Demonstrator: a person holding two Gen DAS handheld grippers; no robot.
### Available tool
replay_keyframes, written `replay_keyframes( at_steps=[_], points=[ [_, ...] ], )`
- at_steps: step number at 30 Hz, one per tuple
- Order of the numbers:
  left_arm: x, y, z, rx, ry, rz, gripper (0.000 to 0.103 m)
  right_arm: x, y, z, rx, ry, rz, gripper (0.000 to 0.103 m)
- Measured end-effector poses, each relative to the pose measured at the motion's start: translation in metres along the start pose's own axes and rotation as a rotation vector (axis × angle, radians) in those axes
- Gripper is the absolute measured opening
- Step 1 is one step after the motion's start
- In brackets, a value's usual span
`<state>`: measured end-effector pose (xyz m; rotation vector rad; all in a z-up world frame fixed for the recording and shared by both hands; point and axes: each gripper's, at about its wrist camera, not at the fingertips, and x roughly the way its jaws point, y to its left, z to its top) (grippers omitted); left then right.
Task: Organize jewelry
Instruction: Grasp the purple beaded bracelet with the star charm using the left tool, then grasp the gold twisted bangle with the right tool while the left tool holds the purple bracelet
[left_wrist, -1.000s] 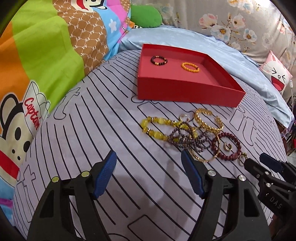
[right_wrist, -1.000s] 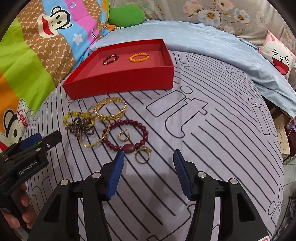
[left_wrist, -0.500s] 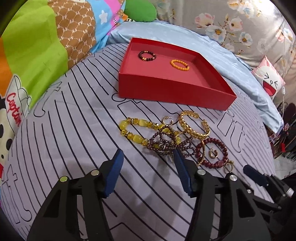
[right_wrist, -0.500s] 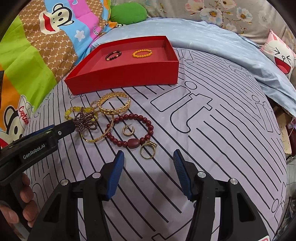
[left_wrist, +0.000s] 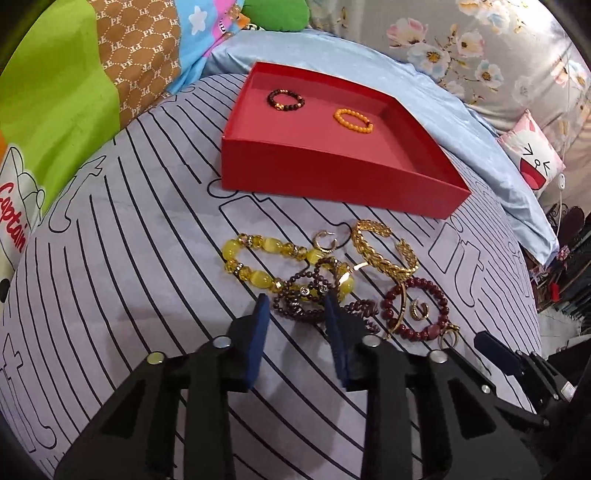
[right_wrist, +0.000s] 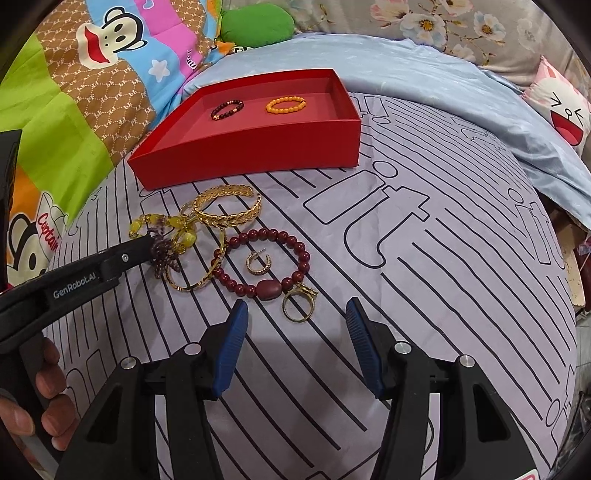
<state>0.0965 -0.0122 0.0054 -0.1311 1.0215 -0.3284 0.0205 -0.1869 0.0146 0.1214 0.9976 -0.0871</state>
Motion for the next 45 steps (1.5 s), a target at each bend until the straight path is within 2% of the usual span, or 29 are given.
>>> replay_keyframes(
  at_steps=[2, 4, 11, 20, 21, 22, 23, 25, 31, 33, 35, 40, 45],
  points=[
    [0.002, 0.001, 0.0, 0.001, 0.012, -0.016, 0.012, 0.001, 0.0, 0.0, 0.001, 0.002, 0.0, 0.054],
    [0.004, 0.002, 0.0, -0.005, 0.025, -0.029, 0.008, 0.0, 0.0, 0.001, 0.002, 0.001, 0.0, 0.054],
    [-0.001, 0.006, -0.001, -0.014, 0.025, -0.058, 0.0, -0.002, -0.003, 0.002, 0.007, -0.005, -0.003, 0.054],
    [-0.015, 0.004, -0.001, -0.006, 0.016, -0.092, 0.001, -0.003, -0.004, 0.004, 0.012, -0.01, 0.0, 0.054],
    [-0.016, 0.002, -0.001, -0.002, 0.01, -0.087, 0.003, -0.004, -0.004, 0.004, 0.012, -0.01, 0.0, 0.054],
    [-0.016, -0.001, 0.0, 0.004, 0.009, -0.082, 0.013, -0.004, -0.004, 0.004, 0.012, -0.01, 0.0, 0.054],
    [-0.016, -0.003, 0.0, 0.004, 0.008, -0.074, 0.03, -0.004, -0.004, 0.004, 0.013, -0.01, -0.001, 0.054],
    [-0.016, -0.006, 0.001, -0.007, -0.009, -0.054, 0.044, -0.004, -0.004, 0.004, 0.014, -0.008, 0.001, 0.054],
    [-0.008, -0.015, 0.007, 0.003, -0.003, -0.055, 0.044, -0.004, -0.002, 0.004, 0.009, -0.008, 0.007, 0.054],
    [-0.005, -0.016, 0.007, 0.009, 0.003, -0.043, 0.043, -0.004, -0.001, 0.003, 0.009, -0.007, 0.011, 0.054],
    [-0.002, -0.016, 0.006, 0.011, 0.017, -0.052, 0.028, -0.004, 0.0, 0.003, 0.007, -0.007, 0.013, 0.054],
    [0.001, -0.014, 0.002, 0.028, 0.035, -0.066, 0.007, -0.002, 0.0, 0.003, 0.01, -0.004, 0.016, 0.054],
    [-0.007, -0.011, 0.002, 0.034, 0.021, -0.083, 0.004, -0.003, 0.0, 0.003, 0.009, -0.007, 0.019, 0.054]
  ],
)
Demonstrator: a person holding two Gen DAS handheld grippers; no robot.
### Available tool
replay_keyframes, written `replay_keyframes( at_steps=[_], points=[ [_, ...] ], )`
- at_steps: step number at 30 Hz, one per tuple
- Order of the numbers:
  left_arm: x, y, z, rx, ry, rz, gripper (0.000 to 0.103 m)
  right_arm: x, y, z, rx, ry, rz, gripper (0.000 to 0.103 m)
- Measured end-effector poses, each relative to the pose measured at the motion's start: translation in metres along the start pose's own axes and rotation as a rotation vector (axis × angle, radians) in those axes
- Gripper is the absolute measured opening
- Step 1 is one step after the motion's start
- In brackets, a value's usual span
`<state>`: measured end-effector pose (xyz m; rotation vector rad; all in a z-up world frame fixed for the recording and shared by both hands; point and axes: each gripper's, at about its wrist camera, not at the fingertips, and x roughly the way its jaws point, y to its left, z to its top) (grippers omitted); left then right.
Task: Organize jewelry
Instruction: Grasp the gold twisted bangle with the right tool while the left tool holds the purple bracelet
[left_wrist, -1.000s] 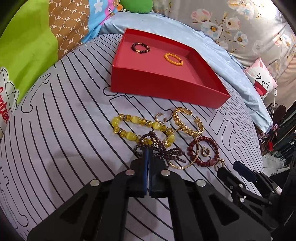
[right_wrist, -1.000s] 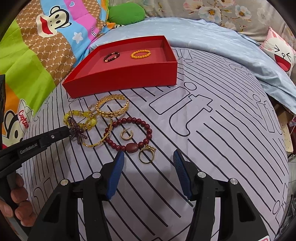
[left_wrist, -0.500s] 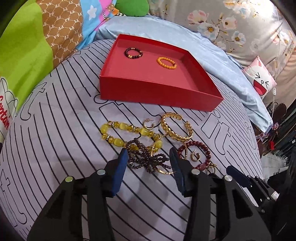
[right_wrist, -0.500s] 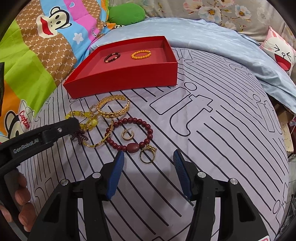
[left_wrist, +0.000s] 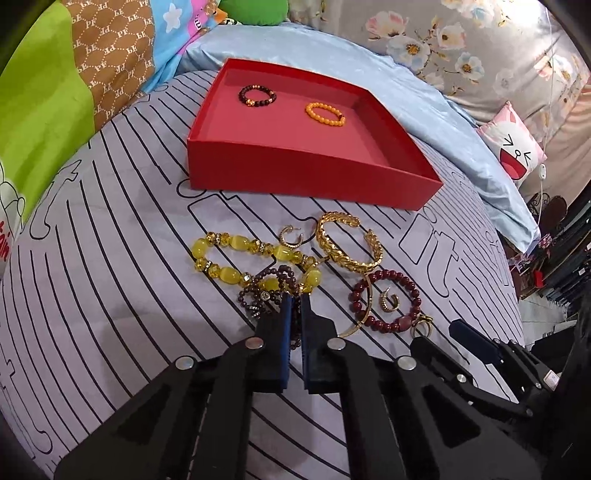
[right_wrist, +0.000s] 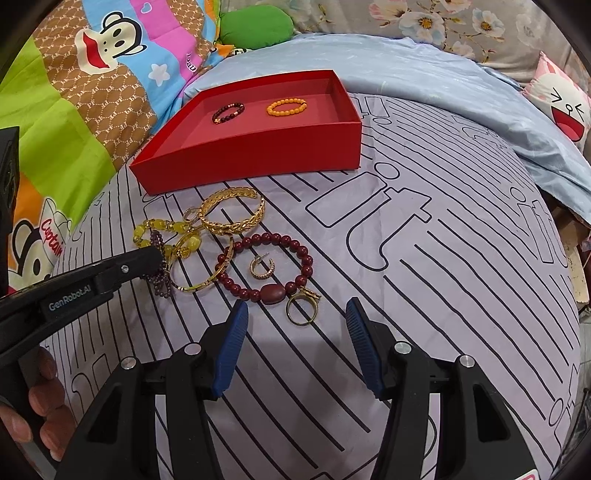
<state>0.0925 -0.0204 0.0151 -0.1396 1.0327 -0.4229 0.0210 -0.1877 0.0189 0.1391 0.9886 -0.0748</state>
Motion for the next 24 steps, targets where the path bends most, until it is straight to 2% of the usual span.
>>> replay_keyframes(
  at_steps=[6, 11, 16, 24],
  points=[
    [-0.017, 0.006, 0.002, 0.014, -0.03, 0.02, 0.003, -0.002, 0.005, 0.008, -0.005, -0.01, 0.02, 0.054],
    [-0.018, 0.017, 0.004, 0.01, -0.037, 0.07, 0.003, 0.002, 0.017, 0.026, -0.011, -0.022, 0.065, 0.054],
    [-0.016, 0.024, 0.005, 0.001, -0.038, 0.096, 0.003, 0.015, 0.033, 0.044, -0.025, -0.018, 0.097, 0.059],
    [-0.013, 0.028, 0.006, 0.007, -0.041, 0.118, 0.004, 0.042, 0.039, 0.06, -0.015, 0.008, 0.101, 0.059]
  ],
)
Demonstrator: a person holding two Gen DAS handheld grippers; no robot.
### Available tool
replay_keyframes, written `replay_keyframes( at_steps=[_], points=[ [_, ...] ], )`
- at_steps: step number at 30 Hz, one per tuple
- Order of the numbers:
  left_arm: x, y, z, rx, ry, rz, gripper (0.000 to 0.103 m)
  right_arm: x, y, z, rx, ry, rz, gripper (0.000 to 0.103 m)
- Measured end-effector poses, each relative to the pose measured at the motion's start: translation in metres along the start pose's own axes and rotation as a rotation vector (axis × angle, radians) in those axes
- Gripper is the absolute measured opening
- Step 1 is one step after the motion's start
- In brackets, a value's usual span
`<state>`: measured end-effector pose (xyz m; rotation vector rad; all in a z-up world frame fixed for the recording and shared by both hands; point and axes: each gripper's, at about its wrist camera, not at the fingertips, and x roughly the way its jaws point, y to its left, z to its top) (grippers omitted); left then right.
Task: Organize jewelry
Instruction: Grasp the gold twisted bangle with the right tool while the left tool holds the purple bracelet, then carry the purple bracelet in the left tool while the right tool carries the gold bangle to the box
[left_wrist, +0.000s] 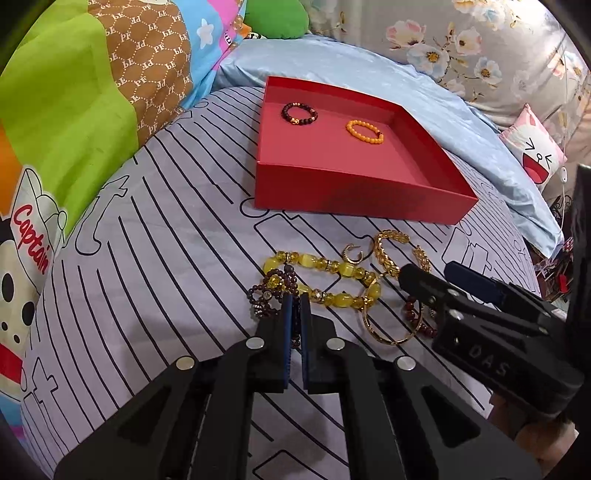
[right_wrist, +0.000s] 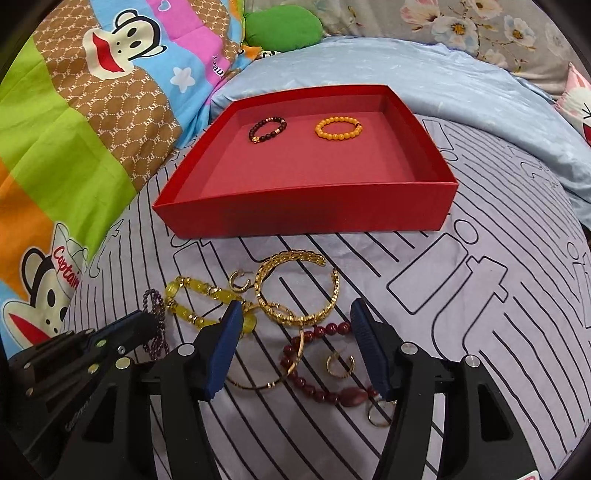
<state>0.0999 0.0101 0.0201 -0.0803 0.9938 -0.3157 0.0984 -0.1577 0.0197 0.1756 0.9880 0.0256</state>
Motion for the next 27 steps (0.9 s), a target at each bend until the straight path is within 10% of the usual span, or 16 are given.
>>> replay_keyframes(
  at_steps=[27],
  points=[
    [-0.015, -0.01, 0.017, 0.034, -0.029, -0.025, 0.003, -0.031, -0.009, 0.016, 0.015, -0.101, 0.02, 0.052]
  ],
)
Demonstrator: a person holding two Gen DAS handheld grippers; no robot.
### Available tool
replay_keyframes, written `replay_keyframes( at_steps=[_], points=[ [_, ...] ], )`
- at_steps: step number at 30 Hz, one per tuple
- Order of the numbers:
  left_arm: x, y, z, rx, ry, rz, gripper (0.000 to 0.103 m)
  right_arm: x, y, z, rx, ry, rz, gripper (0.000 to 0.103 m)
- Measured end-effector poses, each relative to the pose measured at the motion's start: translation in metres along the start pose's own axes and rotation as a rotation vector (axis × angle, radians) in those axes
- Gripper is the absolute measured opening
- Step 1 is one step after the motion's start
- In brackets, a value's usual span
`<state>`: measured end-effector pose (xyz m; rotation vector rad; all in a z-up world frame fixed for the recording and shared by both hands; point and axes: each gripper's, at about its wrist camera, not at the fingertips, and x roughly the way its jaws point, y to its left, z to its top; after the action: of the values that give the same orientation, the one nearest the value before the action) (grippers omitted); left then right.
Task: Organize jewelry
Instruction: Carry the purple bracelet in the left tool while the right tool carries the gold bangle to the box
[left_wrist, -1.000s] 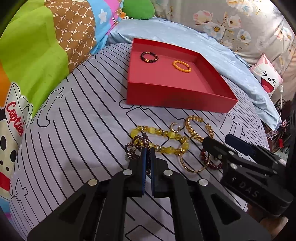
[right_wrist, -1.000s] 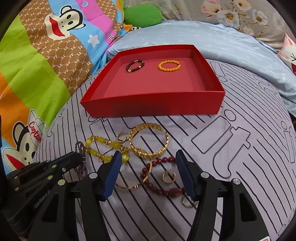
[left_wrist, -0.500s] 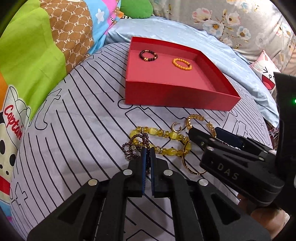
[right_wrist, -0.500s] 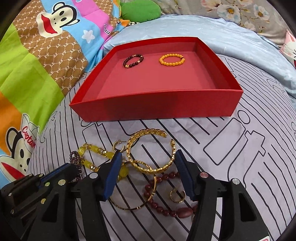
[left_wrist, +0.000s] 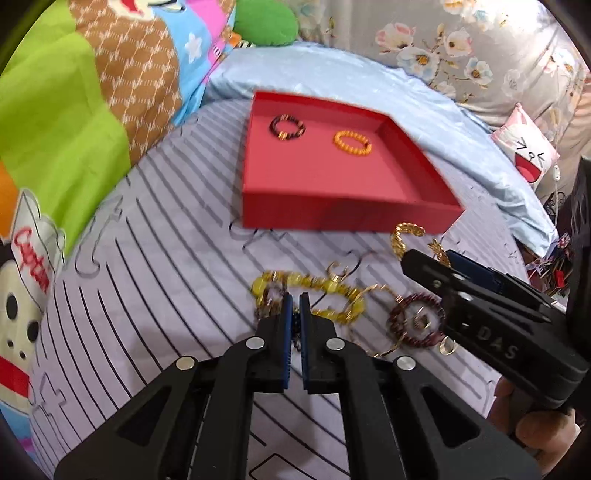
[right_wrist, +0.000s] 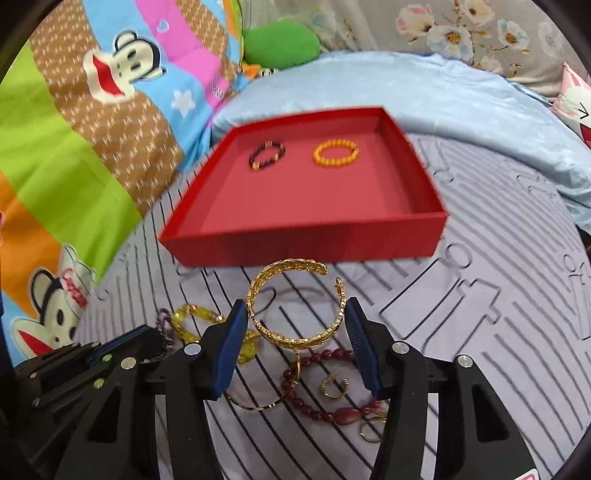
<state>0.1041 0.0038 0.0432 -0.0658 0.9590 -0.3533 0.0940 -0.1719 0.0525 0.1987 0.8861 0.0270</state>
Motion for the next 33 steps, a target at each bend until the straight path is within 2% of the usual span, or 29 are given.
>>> replay_keyframes(
  at_steps=[6, 12, 17, 21, 25, 27, 28, 29, 33],
  points=[
    [-0.023, -0.016, 0.045, 0.049, -0.087, -0.036, 0.002, -0.02, -0.017, 0.039, 0.02, -0.076, 0.001, 0.052],
    [-0.032, -0.029, 0.105, 0.057, -0.174, -0.087, 0.0, -0.013, -0.034, 0.078, 0.036, -0.111, -0.01, 0.052],
    [-0.029, -0.036, 0.148, 0.082, -0.232, -0.066, 0.0, 0.0, -0.045, 0.097, 0.037, -0.118, -0.034, 0.052],
    [-0.017, -0.034, 0.163, 0.074, -0.225, -0.051, 0.0, 0.008, -0.05, 0.105, 0.047, -0.112, -0.035, 0.052],
    [-0.016, -0.024, 0.141, 0.051, -0.208, -0.057, 0.003, 0.003, -0.049, 0.093, 0.033, -0.113, -0.042, 0.052],
    [-0.01, -0.015, 0.112, 0.034, -0.162, -0.045, 0.021, 0.001, -0.048, 0.082, 0.034, -0.105, -0.048, 0.052],
    [-0.006, -0.01, 0.095, 0.014, -0.134, -0.032, 0.04, 0.001, -0.048, 0.076, 0.039, -0.098, -0.046, 0.052],
    [-0.003, -0.006, 0.082, -0.001, -0.109, -0.022, 0.047, 0.0, -0.048, 0.068, 0.045, -0.089, -0.047, 0.052],
    [0.013, 0.009, 0.03, -0.068, 0.006, -0.012, 0.047, -0.006, -0.045, 0.04, 0.059, -0.061, -0.046, 0.052]
  ],
)
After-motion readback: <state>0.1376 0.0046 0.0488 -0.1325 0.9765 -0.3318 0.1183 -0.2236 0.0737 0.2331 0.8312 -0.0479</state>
